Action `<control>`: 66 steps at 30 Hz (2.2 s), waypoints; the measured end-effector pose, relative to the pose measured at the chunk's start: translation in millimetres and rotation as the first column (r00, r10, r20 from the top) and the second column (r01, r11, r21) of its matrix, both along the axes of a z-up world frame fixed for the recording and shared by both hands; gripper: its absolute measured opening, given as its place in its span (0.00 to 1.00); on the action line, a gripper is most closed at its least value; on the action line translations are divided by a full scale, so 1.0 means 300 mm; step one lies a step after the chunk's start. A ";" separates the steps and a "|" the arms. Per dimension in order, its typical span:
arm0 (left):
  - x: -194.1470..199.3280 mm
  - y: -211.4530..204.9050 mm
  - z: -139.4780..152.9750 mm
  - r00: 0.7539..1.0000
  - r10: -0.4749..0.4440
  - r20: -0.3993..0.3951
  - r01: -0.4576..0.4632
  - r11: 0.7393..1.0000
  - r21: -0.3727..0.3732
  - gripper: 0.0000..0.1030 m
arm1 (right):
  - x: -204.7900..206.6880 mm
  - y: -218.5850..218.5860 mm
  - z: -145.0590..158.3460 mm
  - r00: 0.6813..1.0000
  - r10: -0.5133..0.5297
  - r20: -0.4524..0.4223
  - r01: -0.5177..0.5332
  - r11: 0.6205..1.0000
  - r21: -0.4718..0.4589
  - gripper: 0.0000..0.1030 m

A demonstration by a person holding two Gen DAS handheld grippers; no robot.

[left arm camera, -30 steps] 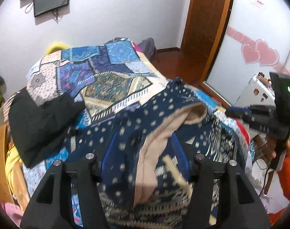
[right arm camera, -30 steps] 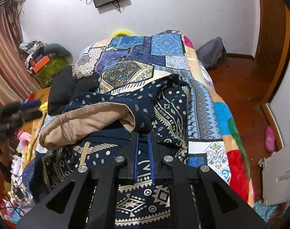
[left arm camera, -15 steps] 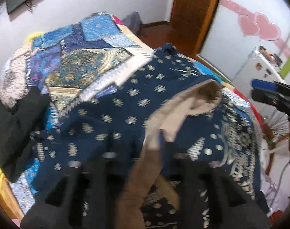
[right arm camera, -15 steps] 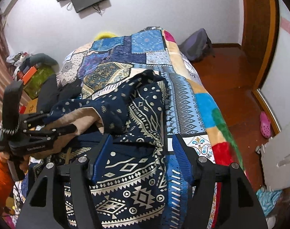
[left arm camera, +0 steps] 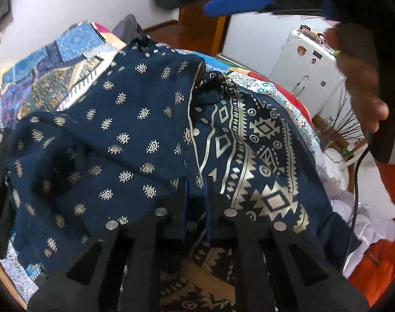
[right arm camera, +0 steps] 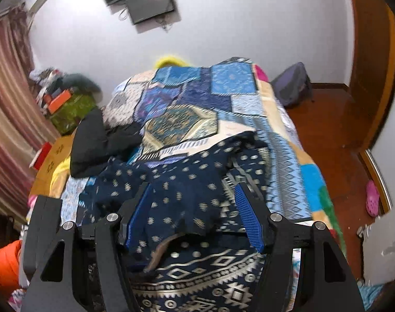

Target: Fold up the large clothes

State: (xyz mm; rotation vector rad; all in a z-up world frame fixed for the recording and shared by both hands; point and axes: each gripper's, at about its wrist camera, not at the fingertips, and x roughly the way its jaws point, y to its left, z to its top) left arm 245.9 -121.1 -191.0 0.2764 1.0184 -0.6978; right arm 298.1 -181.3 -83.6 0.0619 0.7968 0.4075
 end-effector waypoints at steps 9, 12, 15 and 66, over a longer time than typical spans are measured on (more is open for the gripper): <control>-0.054 0.113 0.084 0.990 0.114 0.078 -0.117 0.993 0.033 0.49 | 0.029 0.071 -0.187 0.990 0.024 -0.142 -0.048 0.985 -0.164 0.59; -0.058 0.191 0.132 0.969 0.202 0.141 -0.206 0.978 0.015 0.53 | 0.022 0.040 -0.240 0.983 0.006 -0.182 -0.032 0.989 -0.142 0.62; -0.047 0.266 0.158 0.946 0.281 0.160 -0.284 0.959 -0.003 0.53 | 0.015 -0.009 -0.244 0.976 -0.032 -0.214 0.014 0.996 -0.086 0.71; 0.325 0.999 -0.381 0.550 0.657 -0.515 -0.823 0.531 -0.201 0.46 | 0.361 -0.185 -0.362 0.903 -0.091 -0.420 0.197 0.956 0.218 0.51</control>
